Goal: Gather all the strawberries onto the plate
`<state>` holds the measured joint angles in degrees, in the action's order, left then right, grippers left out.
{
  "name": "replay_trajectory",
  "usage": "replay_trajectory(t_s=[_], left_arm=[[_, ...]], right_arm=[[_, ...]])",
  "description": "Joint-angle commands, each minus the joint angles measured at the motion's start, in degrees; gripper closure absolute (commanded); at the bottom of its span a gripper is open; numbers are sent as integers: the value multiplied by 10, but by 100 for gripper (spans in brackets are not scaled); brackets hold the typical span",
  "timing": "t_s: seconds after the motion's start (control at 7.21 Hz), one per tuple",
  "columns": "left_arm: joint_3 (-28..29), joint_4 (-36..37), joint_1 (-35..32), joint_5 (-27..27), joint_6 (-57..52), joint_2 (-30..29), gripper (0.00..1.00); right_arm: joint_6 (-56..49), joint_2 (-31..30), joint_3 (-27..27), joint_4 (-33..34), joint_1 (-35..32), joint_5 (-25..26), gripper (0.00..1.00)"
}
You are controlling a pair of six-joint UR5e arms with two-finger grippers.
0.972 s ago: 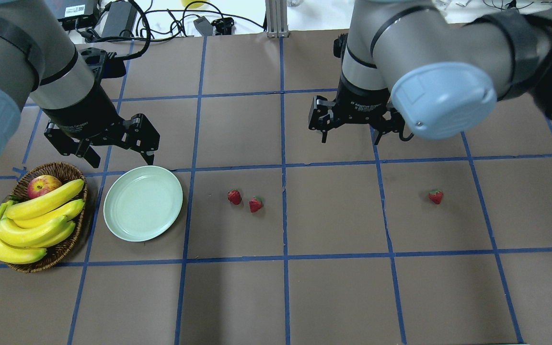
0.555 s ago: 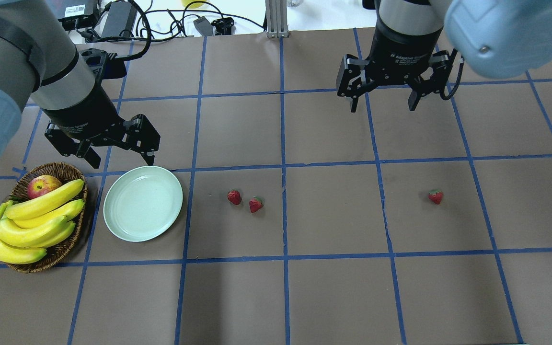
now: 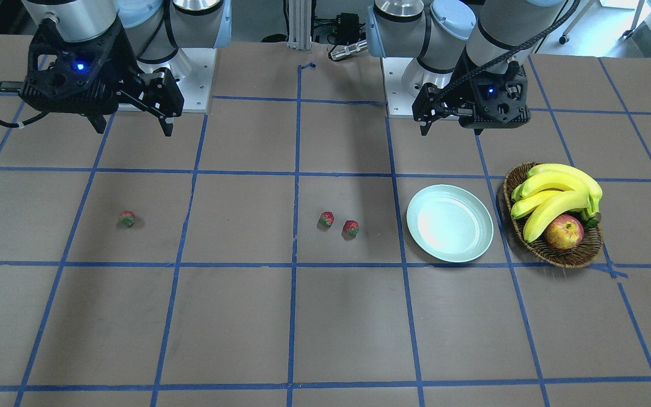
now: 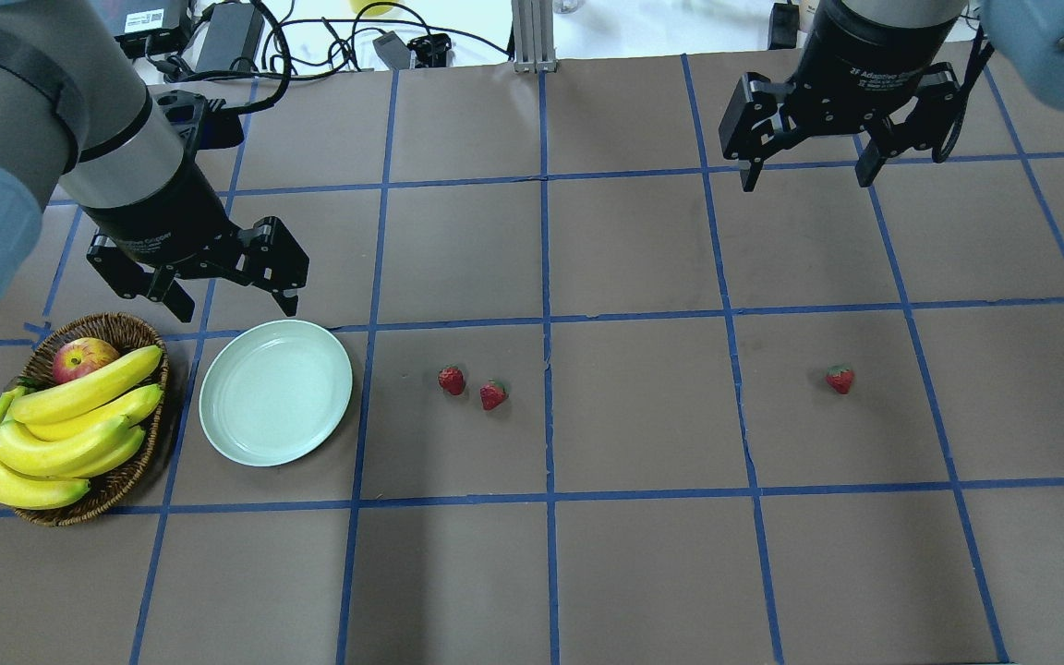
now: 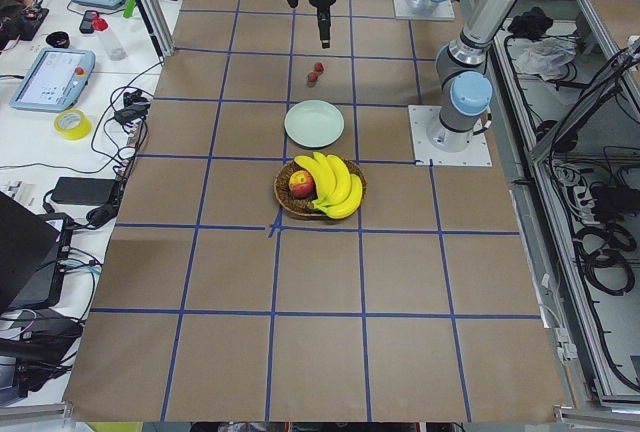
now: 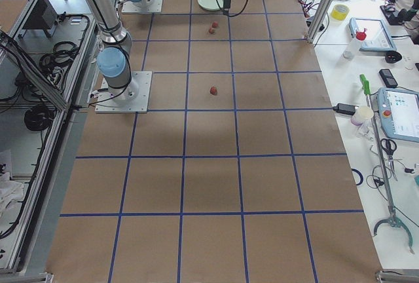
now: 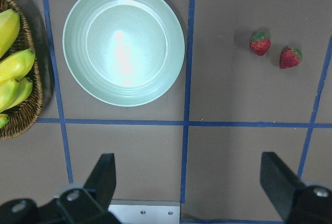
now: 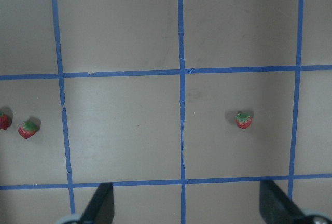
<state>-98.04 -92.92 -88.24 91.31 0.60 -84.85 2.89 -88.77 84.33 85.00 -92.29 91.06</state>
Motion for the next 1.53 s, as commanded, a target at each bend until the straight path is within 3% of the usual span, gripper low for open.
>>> replay_trajectory(t_s=[0.0, 0.28, 0.42, 0.83, 1.39], left_arm=[[-10, 18, -1, -6, 6, -16, 0], [-68, 110, -36, -61, 36, -34, 0], [-97, 147, -51, -64, 82, -49, 0], [-117, 256, -83, -64, 99, -113, 0], [-164, 395, -99, -66, 98, -191, 0]], right_arm=[[-53, 0, 62, 12, 59, -4, 4], [-106, 16, 162, 112, 126, -6, 4], [-135, 22, 220, 170, 141, -5, 4], [-173, 67, 385, 419, 162, 2, 6], [-185, 112, 391, 438, 162, 5, 13]])
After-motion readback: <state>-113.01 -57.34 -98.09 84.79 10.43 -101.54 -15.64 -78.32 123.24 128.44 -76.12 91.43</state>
